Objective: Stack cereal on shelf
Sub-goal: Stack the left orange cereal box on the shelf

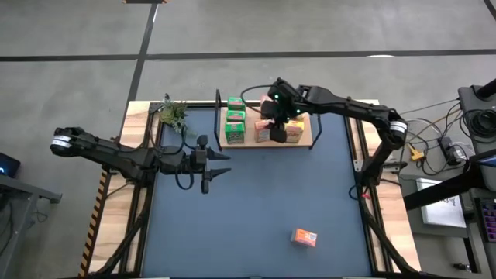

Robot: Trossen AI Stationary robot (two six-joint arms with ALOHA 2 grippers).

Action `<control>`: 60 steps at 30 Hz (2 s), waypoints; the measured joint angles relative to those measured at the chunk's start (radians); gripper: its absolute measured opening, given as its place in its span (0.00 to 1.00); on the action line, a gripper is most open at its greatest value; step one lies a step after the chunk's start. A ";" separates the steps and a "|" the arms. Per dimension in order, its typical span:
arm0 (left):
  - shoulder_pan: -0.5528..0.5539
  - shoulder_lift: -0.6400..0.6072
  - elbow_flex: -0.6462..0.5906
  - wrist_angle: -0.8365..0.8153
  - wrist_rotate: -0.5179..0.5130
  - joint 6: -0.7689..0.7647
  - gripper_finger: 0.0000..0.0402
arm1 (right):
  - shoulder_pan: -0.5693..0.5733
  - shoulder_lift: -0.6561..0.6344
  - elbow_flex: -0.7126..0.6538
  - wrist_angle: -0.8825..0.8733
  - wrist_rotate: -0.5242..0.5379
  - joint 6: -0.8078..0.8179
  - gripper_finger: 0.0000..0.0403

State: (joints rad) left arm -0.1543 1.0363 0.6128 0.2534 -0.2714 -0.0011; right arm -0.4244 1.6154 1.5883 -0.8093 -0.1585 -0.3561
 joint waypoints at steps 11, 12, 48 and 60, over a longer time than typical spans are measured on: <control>0.000 0.000 0.000 0.000 0.000 0.002 0.40 | 0.002 0.069 0.000 0.000 0.060 -0.048 0.74; 0.000 0.000 0.000 0.000 0.000 0.002 0.40 | 0.002 0.076 0.000 0.000 0.073 -0.049 0.75; 0.000 0.000 0.000 -0.032 0.000 -0.001 0.40 | -0.069 0.105 0.010 0.036 0.139 -0.067 0.42; 0.000 0.000 0.000 -0.032 0.000 -0.001 0.40 | -0.070 0.105 0.010 0.037 0.126 -0.065 0.52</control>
State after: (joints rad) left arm -0.1539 1.0363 0.6128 0.2214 -0.2710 -0.0025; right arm -0.4942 1.7203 1.5986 -0.7719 -0.0325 -0.4214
